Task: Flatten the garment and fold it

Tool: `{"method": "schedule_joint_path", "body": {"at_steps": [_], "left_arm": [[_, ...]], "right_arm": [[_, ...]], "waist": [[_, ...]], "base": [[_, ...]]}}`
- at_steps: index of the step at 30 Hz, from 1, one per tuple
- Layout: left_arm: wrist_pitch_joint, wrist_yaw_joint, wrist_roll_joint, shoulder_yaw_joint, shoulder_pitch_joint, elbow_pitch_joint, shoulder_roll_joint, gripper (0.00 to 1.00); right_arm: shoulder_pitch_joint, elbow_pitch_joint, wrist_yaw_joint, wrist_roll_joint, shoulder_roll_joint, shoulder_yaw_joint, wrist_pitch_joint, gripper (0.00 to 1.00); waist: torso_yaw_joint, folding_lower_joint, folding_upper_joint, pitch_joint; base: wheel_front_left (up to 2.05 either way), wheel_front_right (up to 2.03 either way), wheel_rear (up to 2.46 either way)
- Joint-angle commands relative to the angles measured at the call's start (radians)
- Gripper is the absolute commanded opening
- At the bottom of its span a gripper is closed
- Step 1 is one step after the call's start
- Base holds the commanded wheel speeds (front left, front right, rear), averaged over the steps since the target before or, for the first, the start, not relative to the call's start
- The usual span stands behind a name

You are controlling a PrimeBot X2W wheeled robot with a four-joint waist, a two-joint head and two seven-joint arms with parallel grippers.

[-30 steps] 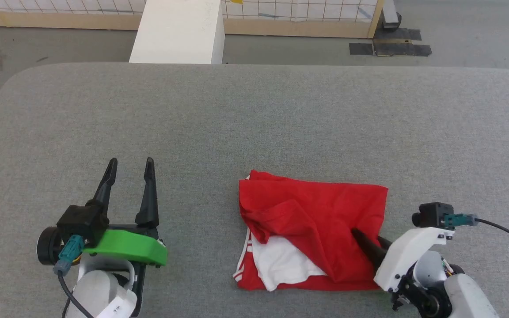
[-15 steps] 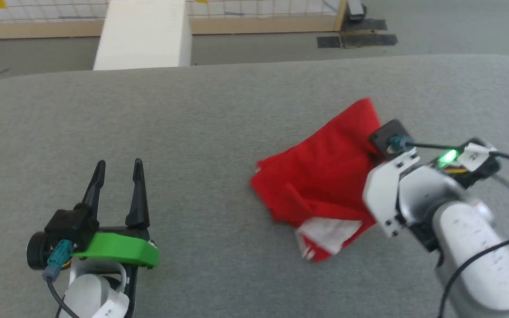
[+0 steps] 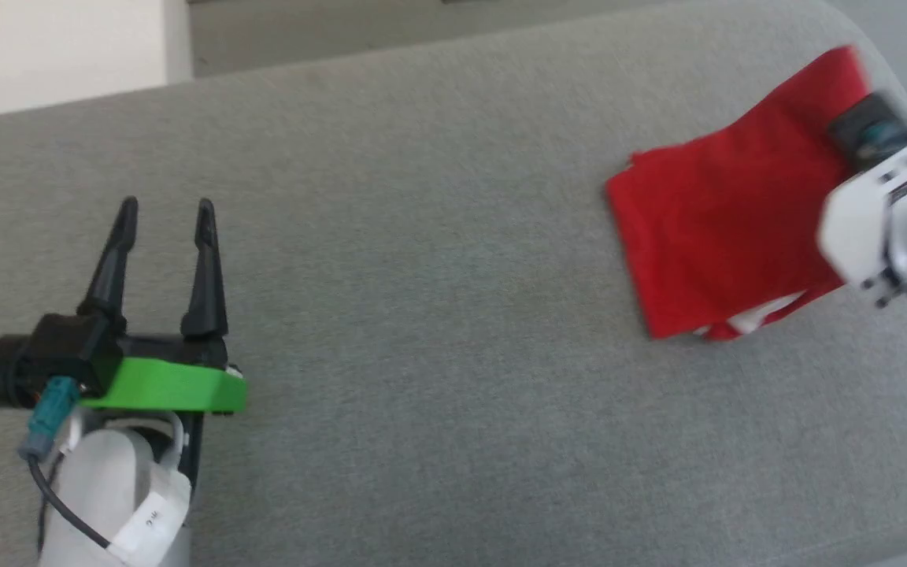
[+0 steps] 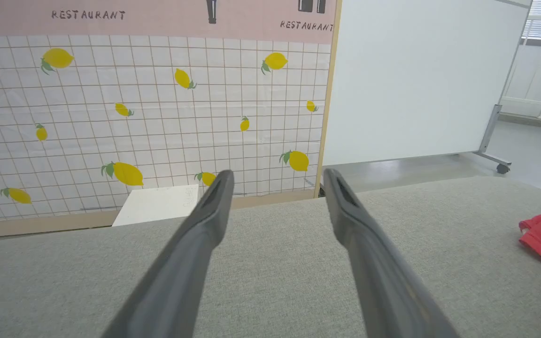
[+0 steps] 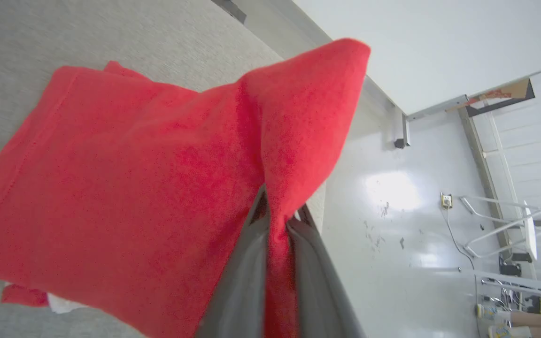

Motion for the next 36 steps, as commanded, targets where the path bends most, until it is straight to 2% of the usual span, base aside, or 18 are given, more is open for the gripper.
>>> {"method": "schedule_joint_path", "body": {"at_steps": [1,4,8,18,19,20,23,27,32,36], "left_arm": [[-0.005,-0.007,0.016,0.0,-0.025,-0.009,0.018,1.0],[-0.005,-0.007,0.025,-0.004,-0.044,-0.032,0.038,1.0],[-0.004,-0.007,0.03,-0.013,-0.068,-0.048,0.066,1.0],[0.011,-0.007,0.031,-0.036,-0.102,-0.054,0.097,1.0],[0.01,-0.006,0.029,-0.039,-0.102,-0.049,0.095,1.0],[0.009,-0.005,0.027,-0.04,-0.103,-0.043,0.093,1.0],[0.004,0.0,0.019,-0.05,-0.095,-0.014,0.074,1.0],[-0.002,0.005,0.0,-0.06,-0.071,0.034,0.035,1.0],[-0.004,0.008,-0.026,-0.066,-0.027,0.074,-0.013,1.0],[-0.004,0.005,-0.054,-0.068,0.011,0.099,-0.039,1.0]], "right_arm": [[-0.028,0.022,-0.002,-0.008,-0.009,-0.023,-0.018,0.0],[-0.056,0.09,-0.002,-0.03,-0.018,-0.086,-0.065,0.0],[-0.088,0.177,-0.002,-0.068,0.004,-0.188,-0.138,0.0],[-0.164,0.341,-0.002,-0.21,0.118,-0.413,-0.304,0.01],[-0.166,0.355,-0.002,-0.23,0.126,-0.428,-0.314,0.31],[-0.168,0.367,-0.002,-0.242,0.132,-0.449,-0.322,1.0],[-0.159,0.385,-0.002,-0.278,0.154,-0.513,-0.364,1.0],[-0.118,0.383,-0.002,-0.261,0.169,-0.565,-0.446,1.0],[-0.031,0.342,-0.002,-0.196,0.173,-0.565,-0.521,1.0],[0.06,0.262,-0.002,-0.116,0.196,-0.553,-0.567,1.0]], "waist": [[-0.1,0.0,-0.0001,0.112],[-0.116,0.0,-0.0001,0.157],[-0.115,0.0,-0.0001,0.208],[-0.068,0.0,-0.0001,0.26],[-0.062,0.0,-0.0001,0.253],[-0.056,0.0,-0.0001,0.245],[-0.03,0.0,-0.0001,0.191],[0.006,0.0,-0.0001,0.088],[0.055,0.0,-0.0001,-0.039],[0.098,0.0,-0.0001,-0.123]], "base": [[0.0,0.0,0.0],[0.0,0.0,0.0],[0.0,0.0,0.0],[0.0,0.0,0.0],[0.0,0.0,0.0],[0.0,0.0,0.0],[0.0,0.0,0.0],[0.0,0.0,0.0],[0.0,0.0,0.0],[0.0,0.0,0.0]]}}
